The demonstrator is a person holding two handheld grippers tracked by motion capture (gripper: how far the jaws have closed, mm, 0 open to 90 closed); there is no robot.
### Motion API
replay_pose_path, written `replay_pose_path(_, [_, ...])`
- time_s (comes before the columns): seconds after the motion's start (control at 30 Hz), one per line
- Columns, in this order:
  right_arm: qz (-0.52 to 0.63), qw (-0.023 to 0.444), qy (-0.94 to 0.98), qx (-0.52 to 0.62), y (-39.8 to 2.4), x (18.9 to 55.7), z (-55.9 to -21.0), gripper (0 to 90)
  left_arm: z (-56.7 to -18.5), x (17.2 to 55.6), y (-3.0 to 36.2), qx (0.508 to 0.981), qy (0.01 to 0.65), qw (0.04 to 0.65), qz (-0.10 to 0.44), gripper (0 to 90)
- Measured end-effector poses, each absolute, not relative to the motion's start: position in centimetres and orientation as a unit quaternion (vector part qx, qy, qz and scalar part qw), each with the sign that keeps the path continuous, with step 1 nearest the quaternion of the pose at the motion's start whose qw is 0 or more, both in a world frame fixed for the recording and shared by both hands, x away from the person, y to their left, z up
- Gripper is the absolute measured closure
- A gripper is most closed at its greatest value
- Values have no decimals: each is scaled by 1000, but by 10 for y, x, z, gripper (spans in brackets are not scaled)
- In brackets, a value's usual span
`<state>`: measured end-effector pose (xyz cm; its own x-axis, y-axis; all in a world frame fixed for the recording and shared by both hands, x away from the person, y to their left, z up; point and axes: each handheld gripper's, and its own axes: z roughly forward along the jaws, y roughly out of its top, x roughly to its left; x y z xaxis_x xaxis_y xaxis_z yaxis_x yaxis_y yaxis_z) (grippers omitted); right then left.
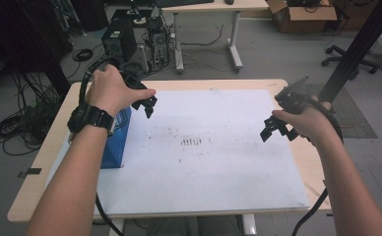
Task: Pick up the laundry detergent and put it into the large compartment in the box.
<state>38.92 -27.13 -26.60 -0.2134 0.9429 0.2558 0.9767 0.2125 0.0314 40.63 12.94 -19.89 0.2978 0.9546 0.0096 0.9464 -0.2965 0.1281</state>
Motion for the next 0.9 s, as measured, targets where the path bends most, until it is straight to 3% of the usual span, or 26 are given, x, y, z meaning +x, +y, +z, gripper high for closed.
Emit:
replay_pose_path(0.37, [-92,89,-774,-620,-273,388,-265,52,-220,404,94,827,560,52,29,51])
replay_pose_path(0.9, [-92,90,-773,-621,-273,385,-266,52,-231,402,85,833,551,49,23,50])
